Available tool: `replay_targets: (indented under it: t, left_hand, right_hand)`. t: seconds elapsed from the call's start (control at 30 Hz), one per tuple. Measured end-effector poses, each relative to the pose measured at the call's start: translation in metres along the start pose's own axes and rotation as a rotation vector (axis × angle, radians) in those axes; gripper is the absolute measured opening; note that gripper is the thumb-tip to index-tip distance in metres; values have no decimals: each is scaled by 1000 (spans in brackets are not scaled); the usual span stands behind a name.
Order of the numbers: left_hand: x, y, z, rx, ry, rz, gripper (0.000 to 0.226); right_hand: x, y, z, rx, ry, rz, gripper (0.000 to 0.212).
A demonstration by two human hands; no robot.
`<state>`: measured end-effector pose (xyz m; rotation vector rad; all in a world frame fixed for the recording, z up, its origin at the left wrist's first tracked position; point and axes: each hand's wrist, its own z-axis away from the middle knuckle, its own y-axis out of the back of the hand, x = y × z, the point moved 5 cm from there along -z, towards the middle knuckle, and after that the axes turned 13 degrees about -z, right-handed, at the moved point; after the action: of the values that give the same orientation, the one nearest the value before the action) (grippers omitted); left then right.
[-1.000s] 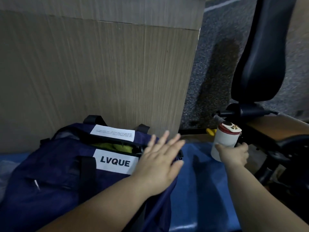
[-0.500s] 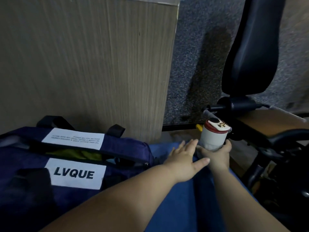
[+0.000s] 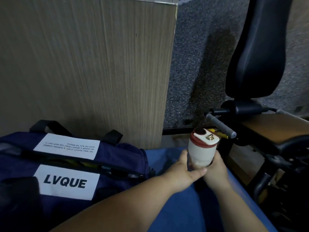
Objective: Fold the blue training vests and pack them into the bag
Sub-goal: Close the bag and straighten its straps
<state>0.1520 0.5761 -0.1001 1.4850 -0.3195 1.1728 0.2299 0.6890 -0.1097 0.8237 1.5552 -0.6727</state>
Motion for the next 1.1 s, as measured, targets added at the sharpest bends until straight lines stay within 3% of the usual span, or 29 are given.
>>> replay_targets:
  t: [0.07, 0.17, 0.3, 0.57, 0.8, 0.97, 1.1]
  left_hand:
    - [2, 5, 3, 65, 7, 107, 76]
    - [8, 18, 19, 170, 62, 191, 70]
    - [23, 46, 59, 321, -10, 205, 74]
    - [2, 149, 167, 529, -138, 241, 85]
    - [-74, 214, 271, 637, -177, 315, 82]
    - [-118, 253, 339, 804, -134, 405, 66]
    - [-149, 289, 379, 912, -8, 593, 54]
  right_hand:
    - [-1, -10, 13, -34, 4, 23, 46]
    - [-14, -24, 36, -63, 61, 16, 60]
    - [-68, -47, 64, -76, 193, -50, 42]
    - [-163, -152, 130, -431, 469, 42, 46]
    - [-173, -253, 207, -702, 464, 98, 85]
    - [-179, -320, 253, -884, 423, 90, 82]
    - [-176, -361, 277, -905, 445, 239, 82]
